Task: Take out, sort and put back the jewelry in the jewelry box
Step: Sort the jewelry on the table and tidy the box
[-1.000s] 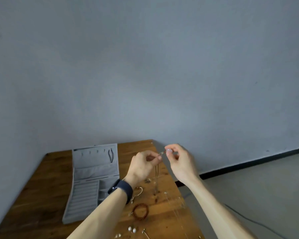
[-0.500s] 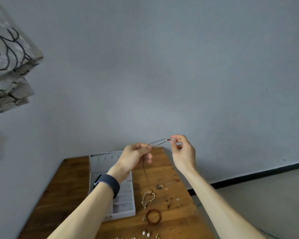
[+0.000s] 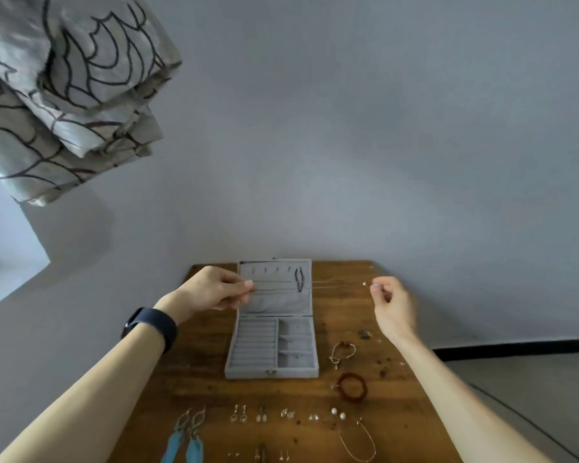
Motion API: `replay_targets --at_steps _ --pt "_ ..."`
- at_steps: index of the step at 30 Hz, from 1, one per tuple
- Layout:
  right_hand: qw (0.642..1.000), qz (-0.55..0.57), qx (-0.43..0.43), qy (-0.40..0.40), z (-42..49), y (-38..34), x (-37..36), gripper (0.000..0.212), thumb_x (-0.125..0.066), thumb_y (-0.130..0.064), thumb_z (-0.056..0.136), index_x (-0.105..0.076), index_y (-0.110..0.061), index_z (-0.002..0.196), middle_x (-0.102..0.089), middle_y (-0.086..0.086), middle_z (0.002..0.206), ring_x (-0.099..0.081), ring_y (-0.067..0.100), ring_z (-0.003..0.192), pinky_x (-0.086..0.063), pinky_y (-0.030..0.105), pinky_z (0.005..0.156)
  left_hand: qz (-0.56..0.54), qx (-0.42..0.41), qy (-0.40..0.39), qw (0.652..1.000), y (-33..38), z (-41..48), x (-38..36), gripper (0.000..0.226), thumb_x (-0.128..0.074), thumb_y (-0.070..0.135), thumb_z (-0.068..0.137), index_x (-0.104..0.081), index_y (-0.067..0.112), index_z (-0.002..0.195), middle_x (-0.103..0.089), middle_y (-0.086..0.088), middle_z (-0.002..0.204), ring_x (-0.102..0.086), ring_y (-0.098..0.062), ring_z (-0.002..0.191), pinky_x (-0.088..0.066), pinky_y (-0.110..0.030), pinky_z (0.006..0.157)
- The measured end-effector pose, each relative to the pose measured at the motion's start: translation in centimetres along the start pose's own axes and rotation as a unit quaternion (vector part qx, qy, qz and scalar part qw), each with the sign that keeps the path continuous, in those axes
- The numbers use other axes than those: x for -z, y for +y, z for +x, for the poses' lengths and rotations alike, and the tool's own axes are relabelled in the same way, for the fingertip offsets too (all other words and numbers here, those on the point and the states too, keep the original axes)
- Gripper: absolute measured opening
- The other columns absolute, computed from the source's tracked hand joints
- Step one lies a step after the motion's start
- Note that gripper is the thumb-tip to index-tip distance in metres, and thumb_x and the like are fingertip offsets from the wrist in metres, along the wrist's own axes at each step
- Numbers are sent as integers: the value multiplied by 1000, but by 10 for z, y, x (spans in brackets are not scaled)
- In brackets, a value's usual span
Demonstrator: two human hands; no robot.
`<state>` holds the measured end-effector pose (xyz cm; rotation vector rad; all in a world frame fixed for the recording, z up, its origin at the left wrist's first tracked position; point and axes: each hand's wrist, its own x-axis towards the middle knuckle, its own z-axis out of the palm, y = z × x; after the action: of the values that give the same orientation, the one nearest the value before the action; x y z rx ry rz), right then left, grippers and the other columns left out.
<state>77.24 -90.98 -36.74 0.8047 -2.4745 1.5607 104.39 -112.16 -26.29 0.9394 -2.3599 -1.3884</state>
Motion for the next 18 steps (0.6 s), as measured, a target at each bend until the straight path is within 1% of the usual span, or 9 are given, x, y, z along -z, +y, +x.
replay_targets --at_steps 3,5,6,7,9,10,12,15,18 --pt "999 -36 -1 -35 -11 8 -25 14 -58 -19 100 -68 -17 109 -72 1 105 -62 21 97 -42 27 79 140 -13 34 990 -18 0 5 22 -65 36 96 -78 21 88 -76 6 79 -66 -10 66 -55 -23 72" --pt "996 -69 -5 -61 -16 11 -41 13 -56 -18 100 -66 -18 109 -72 4 106 -65 25 98 -43 26 76 312 6 58 948 -29 3 6 27 -60 41 98 -75 29 79 -72 13 73 -64 -6 67 -55 -29 76" --pt "993 -88 -8 -80 -18 13 -49 12 -55 -19 101 -65 -19 109 -72 5 106 -66 27 98 -46 28 76 337 14 77 938 -32 4 5 26 -58 42 98 -73 31 80 -71 15 73 -64 -5 70 -54 -30 76" --pt "989 -110 -8 -99 -18 15 -56 11 -54 -20 101 -62 -20 109 -72 5 106 -66 28 96 -50 30 76 317 11 90 944 -33 7 4 24 -57 40 99 -72 30 83 -71 14 74 -64 -6 71 -55 -29 76" --pt "978 -158 -4 -137 -17 17 -67 9 -52 -24 102 -59 -24 108 -71 3 102 -67 27 91 -55 36 75 133 -5 111 985 -30 14 1 21 -57 33 101 -72 24 88 -73 9 78 -66 -10 68 -54 -27 72" --pt "974 -172 3 -150 -16 16 -72 8 -53 -25 101 -59 -25 106 -71 1 101 -67 26 89 -56 36 73 28 -13 121 992 -25 16 -2 22 -57 29 102 -72 21 89 -72 6 79 -66 -12 67 -52 -27 69" --pt "971 -177 29 -159 -10 15 -84 7 -57 -25 100 -62 -25 105 -69 0 105 -65 24 94 -53 33 74 -85 -44 139 986 -14 25 -6 23 -56 28 103 -73 18 91 -71 3 79 -65 -12 66 -49 -28 66" --pt "971 -159 54 -170 4 8 -103 10 -60 -26 99 -66 -22 105 -63 -1 109 -61 21 106 -50 33 83 -113 -94 161 976 3 42 -8 23 -57 28 102 -73 12 95 -70 2 80 -65 -10 62 -50 -26 63" --pt "965 -147 76 -203 24 -1 -128 8 -60 -30 98 -67 -27 100 -62 -7 104 -63 17 97 -53 34 81 -67 -139 198 968 19 62 -2 22 -58 30 101 -73 16 95 -70 5 79 -66 -9 59 -53 -22 62"
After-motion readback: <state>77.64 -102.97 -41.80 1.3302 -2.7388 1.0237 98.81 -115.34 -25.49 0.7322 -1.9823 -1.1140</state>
